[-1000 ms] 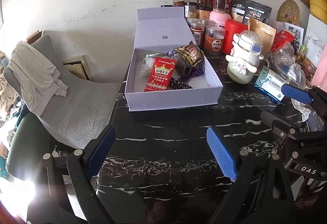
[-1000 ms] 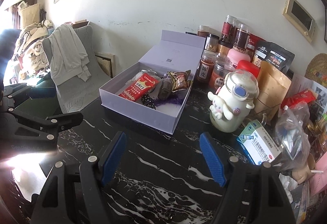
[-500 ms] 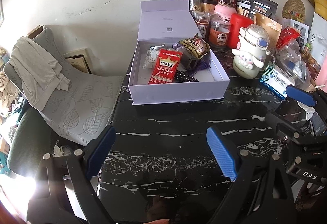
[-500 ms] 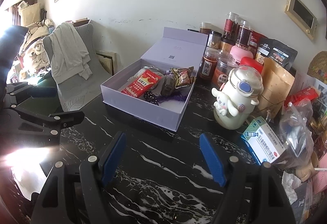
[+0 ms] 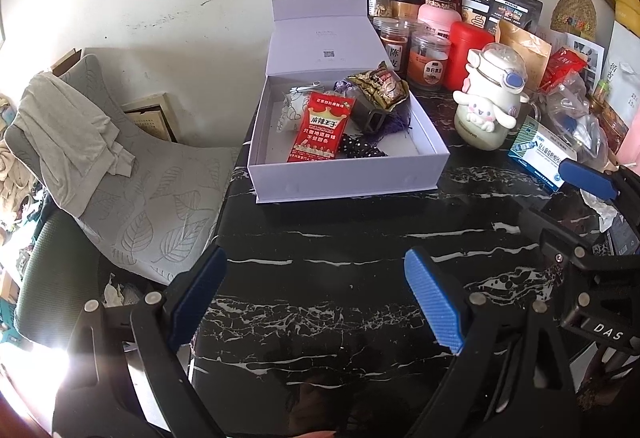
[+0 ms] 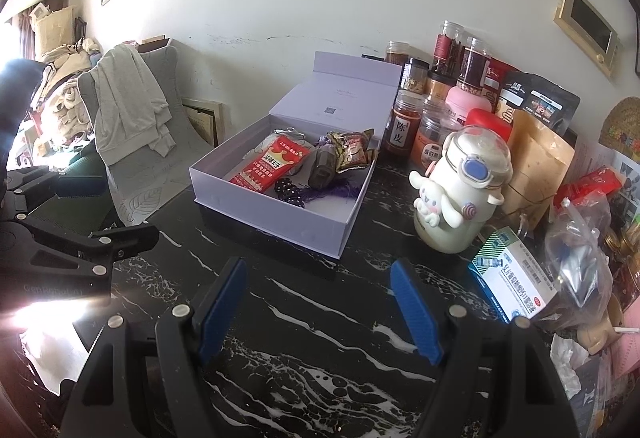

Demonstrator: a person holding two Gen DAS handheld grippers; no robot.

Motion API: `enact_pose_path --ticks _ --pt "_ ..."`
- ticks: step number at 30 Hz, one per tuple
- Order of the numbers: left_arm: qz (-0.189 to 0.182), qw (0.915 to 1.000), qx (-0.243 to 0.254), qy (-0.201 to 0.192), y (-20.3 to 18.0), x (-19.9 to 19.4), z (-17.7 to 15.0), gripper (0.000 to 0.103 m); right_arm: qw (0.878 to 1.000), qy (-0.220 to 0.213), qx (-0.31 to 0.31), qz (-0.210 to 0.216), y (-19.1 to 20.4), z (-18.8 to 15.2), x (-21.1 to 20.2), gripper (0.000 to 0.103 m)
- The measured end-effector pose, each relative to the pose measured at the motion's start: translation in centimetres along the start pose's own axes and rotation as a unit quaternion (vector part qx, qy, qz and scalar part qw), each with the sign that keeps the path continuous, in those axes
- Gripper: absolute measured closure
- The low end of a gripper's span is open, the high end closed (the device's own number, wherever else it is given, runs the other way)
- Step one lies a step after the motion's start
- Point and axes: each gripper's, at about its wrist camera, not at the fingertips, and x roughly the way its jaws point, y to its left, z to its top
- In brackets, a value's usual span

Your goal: Organize objects

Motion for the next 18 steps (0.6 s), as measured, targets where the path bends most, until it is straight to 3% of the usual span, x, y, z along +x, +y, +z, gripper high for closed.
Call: enact_pose_path --ticks 18 --pt "-0.002 1.0000 -0.005 0.005 0.17 0.19 -0.39 0.013 1.000 0.005 0.001 -0.003 0.09 -0.26 0.40 0.028"
